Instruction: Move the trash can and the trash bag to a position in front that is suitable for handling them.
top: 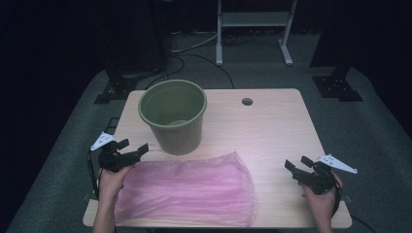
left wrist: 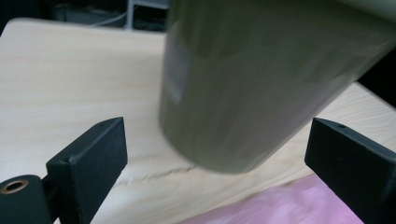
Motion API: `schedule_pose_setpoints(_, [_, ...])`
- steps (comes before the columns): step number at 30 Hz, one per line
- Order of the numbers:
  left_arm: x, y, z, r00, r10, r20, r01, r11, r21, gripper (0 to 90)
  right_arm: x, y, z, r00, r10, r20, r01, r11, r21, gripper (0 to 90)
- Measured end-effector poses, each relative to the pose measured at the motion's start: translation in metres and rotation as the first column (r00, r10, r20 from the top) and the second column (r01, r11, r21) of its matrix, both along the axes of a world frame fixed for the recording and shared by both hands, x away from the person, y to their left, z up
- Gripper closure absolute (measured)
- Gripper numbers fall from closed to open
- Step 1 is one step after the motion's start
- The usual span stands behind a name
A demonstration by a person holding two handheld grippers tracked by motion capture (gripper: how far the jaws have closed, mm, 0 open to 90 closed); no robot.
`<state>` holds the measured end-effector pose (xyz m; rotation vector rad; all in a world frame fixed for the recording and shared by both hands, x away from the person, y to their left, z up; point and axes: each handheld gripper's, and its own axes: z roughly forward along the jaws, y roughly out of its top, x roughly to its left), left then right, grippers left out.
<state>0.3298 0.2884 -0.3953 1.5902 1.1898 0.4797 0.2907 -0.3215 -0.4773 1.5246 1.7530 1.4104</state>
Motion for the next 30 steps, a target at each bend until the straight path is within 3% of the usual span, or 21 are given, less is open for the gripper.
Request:
schedule_pose_setpoints(5, [0.002,-0.006,0.03,0.9993,-0.025,0.028,0.025,0.9997,-0.006,4.5,0.003,0.001,-0.003,0.9999,0.008,-0.015,-0.008,1.0,-0.004,20.6])
schedule_pose_setpoints(6, [0.002,-0.008,0.044,0.9987,0.0,0.051,0.001,0.9999,-0.017,4.5,0.003,0.0,-0.004,0.9999,0.008,-0.014,-0.008,1.0,0.001,20.6])
schedule_pose_setpoints(7, [0.002,-0.008,0.044,0.9987,0.0,0.051,0.001,0.9999,-0.017,4.5,0.003,0.0,-0.004,0.9999,0.008,-0.014,-0.008,1.0,0.001,20.6])
schedule_pose_setpoints(8, [0.003,-0.011,0.058,0.9976,0.006,0.07,-0.004,0.9995,-0.03,4.5,0.002,-0.001,-0.003,0.9999,0.004,-0.013,-0.004,1.0,0.007,20.7])
schedule_pose_setpoints(16, [0.014,-0.022,0.089,0.9971,-0.002,0.076,0.004,0.9996,-0.03,4.5,-0.001,-0.003,-0.001,1.0,-0.001,-0.006,0.001,1.0,0.013,20.7])
schedule_pose_setpoints(21, [0.034,-0.03,0.093,0.9996,0.014,0.024,-0.014,0.9999,-0.007,4.5,-0.001,-0.001,-0.002,0.9999,0.002,-0.016,-0.002,1.0,0.014,20.7])
schedule_pose_setpoints(24, [0.05,-0.032,0.086,0.999,0.044,-0.001,-0.044,0.999,0.007,4.6,-0.002,-0.001,-0.001,0.9999,0.003,-0.014,-0.003,1.0,0.01,20.7])
schedule_pose_setpoints(27, [0.054,-0.032,0.083,0.9984,0.055,-0.017,-0.055,0.9985,0.006,4.6,-0.001,-0.002,-0.003,0.9998,0.003,-0.021,-0.002,1.0,0.013,20.7])
schedule_pose_setpoints(30, [0.064,-0.036,0.076,0.9968,0.048,-0.063,-0.047,0.9988,0.017,4.7,-0.001,-0.001,-0.004,0.9996,0.008,-0.027,-0.007,1.0,0.015,20.7])
